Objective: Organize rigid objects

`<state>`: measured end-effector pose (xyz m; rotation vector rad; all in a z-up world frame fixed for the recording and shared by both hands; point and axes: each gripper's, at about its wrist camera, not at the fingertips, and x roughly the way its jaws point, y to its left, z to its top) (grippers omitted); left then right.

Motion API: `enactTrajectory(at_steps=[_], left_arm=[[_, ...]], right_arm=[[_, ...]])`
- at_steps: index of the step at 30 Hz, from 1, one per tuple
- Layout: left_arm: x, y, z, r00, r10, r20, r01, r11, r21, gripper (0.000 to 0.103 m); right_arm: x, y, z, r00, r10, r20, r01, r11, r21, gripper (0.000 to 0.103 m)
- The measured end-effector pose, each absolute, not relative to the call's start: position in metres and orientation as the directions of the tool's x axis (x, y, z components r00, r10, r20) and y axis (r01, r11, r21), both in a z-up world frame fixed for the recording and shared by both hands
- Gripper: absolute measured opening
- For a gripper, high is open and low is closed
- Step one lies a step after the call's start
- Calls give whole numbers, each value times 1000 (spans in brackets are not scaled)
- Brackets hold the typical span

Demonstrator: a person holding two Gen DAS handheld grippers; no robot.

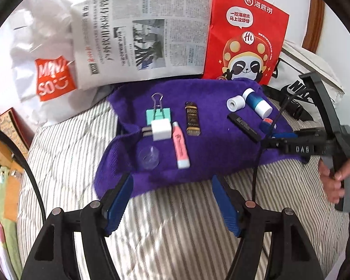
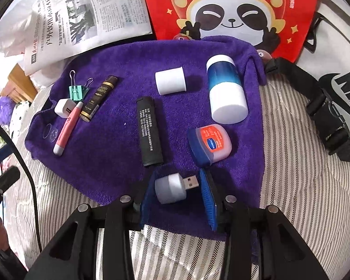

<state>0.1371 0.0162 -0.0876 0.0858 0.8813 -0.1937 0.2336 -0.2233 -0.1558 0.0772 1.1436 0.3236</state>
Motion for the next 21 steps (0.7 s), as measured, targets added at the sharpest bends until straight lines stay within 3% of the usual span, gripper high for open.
enactTrajectory(at_steps=[5,11,17,19,21], left_arm=[[115,24,-82,625,-127,-770,194,981,-5,69],[97,24,-73,631,-132,-764,177,984,-24,82],[79,19,-61,636,-162,-755,174,983,-65,85],[73,16,-54,644,-156,-749,172,984,-57,92],[67,12,-49,656,-145,-741,165,985,-46,98]], right_arm=[[231,-227,-154,361,320,-876,-209,943,258,43],[216,-230,-138,368,334,-868,-188,941,282,53],[171,-224,-110,468,248,-848,-206,964,168,61],[151,-225,-97,512,215,-832,-203,971,126,67],[130,-225,-85,554,184,-812,-186,978,95,85]])
